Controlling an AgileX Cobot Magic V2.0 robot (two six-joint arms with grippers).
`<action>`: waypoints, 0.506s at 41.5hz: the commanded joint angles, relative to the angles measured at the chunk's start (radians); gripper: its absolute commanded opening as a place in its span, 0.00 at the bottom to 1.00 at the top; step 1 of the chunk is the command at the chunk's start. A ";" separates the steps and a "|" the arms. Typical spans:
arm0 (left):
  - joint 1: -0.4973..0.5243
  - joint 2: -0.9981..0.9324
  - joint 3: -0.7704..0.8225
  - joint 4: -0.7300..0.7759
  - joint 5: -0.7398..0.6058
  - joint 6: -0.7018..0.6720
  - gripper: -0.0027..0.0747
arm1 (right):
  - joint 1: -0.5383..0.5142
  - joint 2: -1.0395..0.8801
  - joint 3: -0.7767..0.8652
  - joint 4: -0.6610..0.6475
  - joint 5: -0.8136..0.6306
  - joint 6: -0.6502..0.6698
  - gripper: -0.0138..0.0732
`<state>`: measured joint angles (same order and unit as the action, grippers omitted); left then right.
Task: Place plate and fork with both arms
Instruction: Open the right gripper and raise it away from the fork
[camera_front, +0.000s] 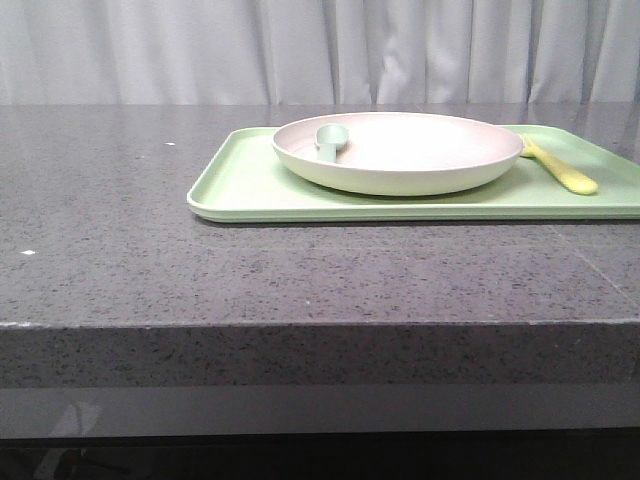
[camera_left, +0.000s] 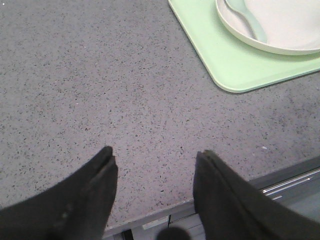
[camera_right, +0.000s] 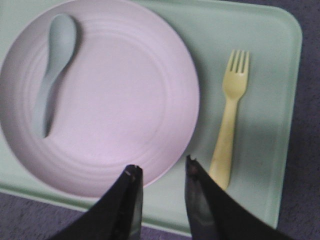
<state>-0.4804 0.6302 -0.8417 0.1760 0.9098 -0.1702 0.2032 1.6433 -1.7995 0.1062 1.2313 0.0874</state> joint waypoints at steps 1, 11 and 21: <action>-0.005 0.003 -0.024 0.001 -0.067 0.001 0.48 | 0.014 -0.156 0.087 -0.005 -0.094 -0.018 0.45; -0.005 0.003 -0.024 0.001 -0.067 0.001 0.48 | 0.014 -0.448 0.397 -0.029 -0.183 -0.058 0.45; -0.005 0.003 -0.024 0.003 -0.077 0.001 0.48 | 0.014 -0.761 0.717 -0.084 -0.257 -0.058 0.45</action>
<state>-0.4804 0.6302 -0.8417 0.1760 0.9060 -0.1702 0.2189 0.9915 -1.1451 0.0586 1.0506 0.0463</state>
